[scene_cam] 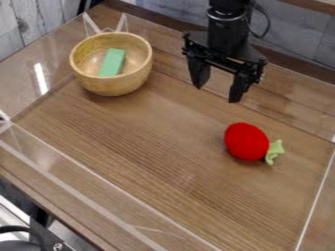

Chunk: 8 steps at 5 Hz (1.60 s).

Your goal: Put the green stick in the brown bowl

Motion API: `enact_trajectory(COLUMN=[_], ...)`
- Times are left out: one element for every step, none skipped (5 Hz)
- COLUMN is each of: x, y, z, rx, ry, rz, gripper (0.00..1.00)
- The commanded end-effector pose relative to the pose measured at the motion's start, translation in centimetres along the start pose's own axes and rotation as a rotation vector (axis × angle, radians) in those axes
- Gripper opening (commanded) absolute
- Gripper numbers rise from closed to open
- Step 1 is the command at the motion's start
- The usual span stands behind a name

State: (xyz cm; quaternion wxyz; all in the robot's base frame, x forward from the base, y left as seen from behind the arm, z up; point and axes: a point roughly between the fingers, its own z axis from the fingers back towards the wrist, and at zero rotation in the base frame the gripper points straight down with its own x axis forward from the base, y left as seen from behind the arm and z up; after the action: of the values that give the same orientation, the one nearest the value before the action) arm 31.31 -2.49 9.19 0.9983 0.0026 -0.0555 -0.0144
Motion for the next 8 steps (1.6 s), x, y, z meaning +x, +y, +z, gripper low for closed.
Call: enact_trajectory(x=[1.3, 1.3, 1.2, 1.1, 1.2, 1.0, 0.1, -0.6], y=[0.9, 1.4, 0.6, -0.4, -1.3, -2.0, -1.2, -0.2], z=[1.4, 1.3, 1.0, 0.9, 1.8, 3.0, 3.0, 2.3], rx=[0.014, 0.023, 0.004, -0.016, -0.052, -0.089, -0.107, -0.105], ry=[-0.066, -0.069, -0.057, -0.052, -0.046, -0.047, -0.058, -0.057], rz=[0.040, 0.071, 0.098, 0.118, 0.068, 0.012, -0.022, -0.029], gripper=[1.00, 1.00, 1.00, 1.00, 1.00, 1.00, 1.00, 1.00])
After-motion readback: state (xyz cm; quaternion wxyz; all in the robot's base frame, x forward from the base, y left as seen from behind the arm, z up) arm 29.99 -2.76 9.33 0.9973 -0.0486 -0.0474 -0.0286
